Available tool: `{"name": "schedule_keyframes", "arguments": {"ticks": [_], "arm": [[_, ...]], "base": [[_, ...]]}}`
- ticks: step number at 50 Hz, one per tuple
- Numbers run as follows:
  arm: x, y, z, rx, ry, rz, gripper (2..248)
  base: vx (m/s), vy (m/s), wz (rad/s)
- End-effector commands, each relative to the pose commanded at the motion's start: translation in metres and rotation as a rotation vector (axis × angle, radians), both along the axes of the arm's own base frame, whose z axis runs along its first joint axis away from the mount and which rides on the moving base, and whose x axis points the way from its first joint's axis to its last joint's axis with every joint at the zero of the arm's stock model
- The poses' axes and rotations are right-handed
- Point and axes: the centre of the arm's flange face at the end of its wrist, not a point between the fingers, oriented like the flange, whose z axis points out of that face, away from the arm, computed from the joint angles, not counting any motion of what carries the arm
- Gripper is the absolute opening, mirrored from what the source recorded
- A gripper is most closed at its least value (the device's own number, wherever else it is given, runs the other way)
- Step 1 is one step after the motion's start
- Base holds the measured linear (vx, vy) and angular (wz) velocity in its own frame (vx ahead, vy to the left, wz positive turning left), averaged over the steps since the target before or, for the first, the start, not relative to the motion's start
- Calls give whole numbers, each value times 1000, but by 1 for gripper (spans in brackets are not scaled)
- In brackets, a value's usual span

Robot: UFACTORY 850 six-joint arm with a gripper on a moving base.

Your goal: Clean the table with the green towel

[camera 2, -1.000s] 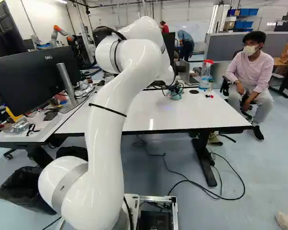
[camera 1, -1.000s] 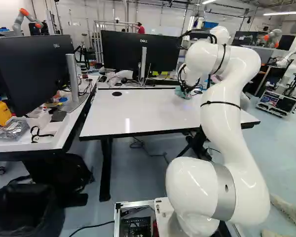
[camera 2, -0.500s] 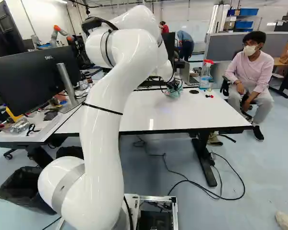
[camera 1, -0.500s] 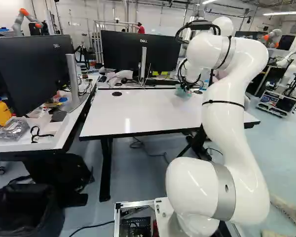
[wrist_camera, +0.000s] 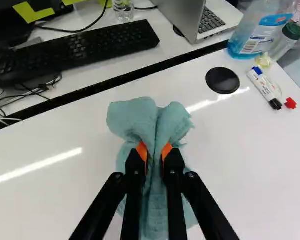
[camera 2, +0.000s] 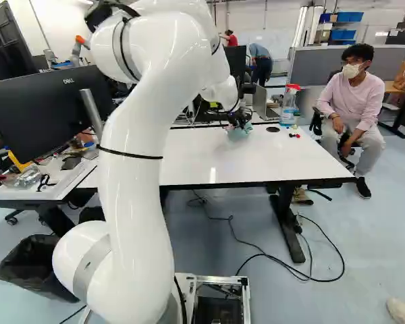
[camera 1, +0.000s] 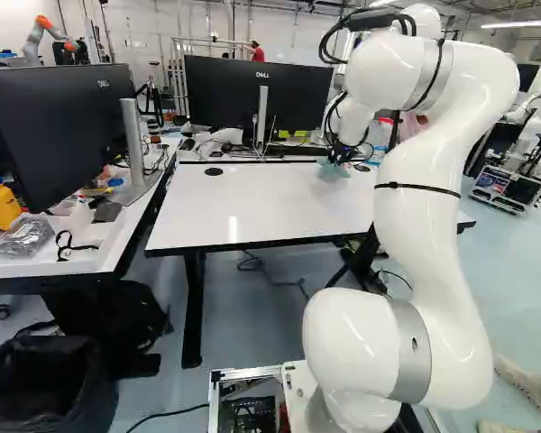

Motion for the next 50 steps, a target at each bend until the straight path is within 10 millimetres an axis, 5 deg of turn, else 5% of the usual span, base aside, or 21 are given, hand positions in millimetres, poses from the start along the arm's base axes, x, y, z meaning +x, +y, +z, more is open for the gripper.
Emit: {"name": "schedule_keyframes", "arguments": {"ticks": [32, 50], "arm": [[-63, 35, 40, 32, 95, 21, 51], [-72, 40, 40, 33, 100, 25, 51]], "base": [[0, 0, 0], [0, 0, 0]]}}
